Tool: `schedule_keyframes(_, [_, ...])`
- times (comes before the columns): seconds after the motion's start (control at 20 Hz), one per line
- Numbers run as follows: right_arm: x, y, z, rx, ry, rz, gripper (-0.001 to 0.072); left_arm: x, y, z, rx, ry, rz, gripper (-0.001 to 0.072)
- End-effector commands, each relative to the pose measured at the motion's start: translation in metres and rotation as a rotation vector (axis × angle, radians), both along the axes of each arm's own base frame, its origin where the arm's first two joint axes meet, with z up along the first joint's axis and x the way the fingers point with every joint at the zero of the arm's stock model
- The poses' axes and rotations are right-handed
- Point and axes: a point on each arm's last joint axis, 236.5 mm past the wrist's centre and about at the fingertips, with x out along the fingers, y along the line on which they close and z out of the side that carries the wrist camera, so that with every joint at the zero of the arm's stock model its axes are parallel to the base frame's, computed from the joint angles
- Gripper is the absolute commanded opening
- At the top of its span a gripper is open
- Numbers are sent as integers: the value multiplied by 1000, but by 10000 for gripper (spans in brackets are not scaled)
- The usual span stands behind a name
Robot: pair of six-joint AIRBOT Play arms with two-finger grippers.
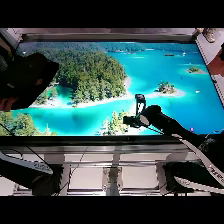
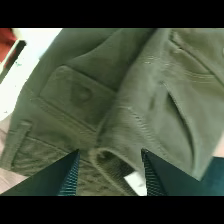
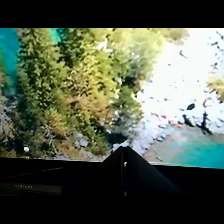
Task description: Fold the clothes and pants, and hang the long-sleeved shirts on hangers.
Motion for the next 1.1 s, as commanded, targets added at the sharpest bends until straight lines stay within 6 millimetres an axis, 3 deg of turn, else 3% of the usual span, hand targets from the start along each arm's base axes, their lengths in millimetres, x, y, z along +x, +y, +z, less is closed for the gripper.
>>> schedule_keyframes(0.0, [-2,3,0,14,10,-9,23,-2,14,-16,-15,19,21,460])
schedule_keyframes(0.1, [-2,3,0,16,13,-10,23,2,16,-27,-35,24,23,460])
schedule_keyframes(0.35, [-3,4,0,20,15,-12,22,24,-3,-41,-127,-26,-42,459])
schedule_keyframes(0.65, [-3,5,0,22,17,-14,23,21,-13,-65,-171,33,-75,454])
schedule_keyframes(0.7, [-3,5,0,22,17,-14,23,21,-15,-66,-172,36,-79,410])
schedule_keyframes(0.8, [-3,4,0,22,17,-14,23,22,-17,-63,-171,34,-83,79])
schedule_keyframes(0.85, [-3,4,0,22,17,-14,22,22,-20,-61,-171,36,-88,45])
schedule_keyframes(0.95, [-3,4,0,22,17,-13,23,21,-25,-54,-173,37,-97,45])
schedule_keyframes(1.05, [-3,4,0,20,17,-13,23,23,-33,-34,-186,-4,-105,44])
